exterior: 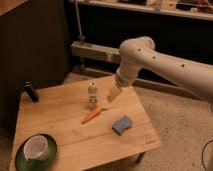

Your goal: Move the arm in a circular motion

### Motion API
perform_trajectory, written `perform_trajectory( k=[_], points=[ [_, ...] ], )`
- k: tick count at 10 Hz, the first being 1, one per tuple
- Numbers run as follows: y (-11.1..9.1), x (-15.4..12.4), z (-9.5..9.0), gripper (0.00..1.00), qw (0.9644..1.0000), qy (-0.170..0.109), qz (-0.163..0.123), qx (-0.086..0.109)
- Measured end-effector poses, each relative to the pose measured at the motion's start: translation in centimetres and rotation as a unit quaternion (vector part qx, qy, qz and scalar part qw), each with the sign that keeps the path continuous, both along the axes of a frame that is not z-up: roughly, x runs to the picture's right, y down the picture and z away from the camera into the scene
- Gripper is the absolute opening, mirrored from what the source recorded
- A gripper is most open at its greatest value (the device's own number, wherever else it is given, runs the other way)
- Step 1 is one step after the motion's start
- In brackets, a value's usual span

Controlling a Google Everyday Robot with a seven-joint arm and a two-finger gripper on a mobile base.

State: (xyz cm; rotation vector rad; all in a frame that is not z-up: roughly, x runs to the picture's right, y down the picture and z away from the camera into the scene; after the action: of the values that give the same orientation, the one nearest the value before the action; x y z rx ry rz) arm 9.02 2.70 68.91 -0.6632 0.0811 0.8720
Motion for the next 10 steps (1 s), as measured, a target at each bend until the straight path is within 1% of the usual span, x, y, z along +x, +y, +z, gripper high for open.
perform_trajectory(
  k=[1, 2, 3, 4, 5, 6, 8, 9, 10],
  points=[
    [1.5, 1.5, -1.0, 0.8, 0.9998, 0.01, 0.015, -0.004],
    [3.9, 3.5, -2.5, 0.8, 0.999, 0.025, 0.035, -0.01],
    [6.1, 4.7, -4.0, 0.8, 0.998, 0.037, 0.049, -0.015],
    [8.0, 5.4, -5.4, 0.8, 0.997, 0.046, 0.059, -0.019],
    [10.6, 5.4, -7.5, 0.8, 0.9962, 0.054, 0.065, -0.023],
    [13.0, 4.9, -9.6, 0.8, 0.9959, 0.058, 0.065, -0.024],
    [15.7, 3.1, -12.1, 0.8, 0.9964, 0.057, 0.057, -0.024],
    [16.4, 1.2, -13.3, 0.8, 0.9974, 0.051, 0.046, -0.02],
    [16.5, -0.4, -13.7, 0.8, 0.9982, 0.044, 0.036, -0.016]
  ],
)
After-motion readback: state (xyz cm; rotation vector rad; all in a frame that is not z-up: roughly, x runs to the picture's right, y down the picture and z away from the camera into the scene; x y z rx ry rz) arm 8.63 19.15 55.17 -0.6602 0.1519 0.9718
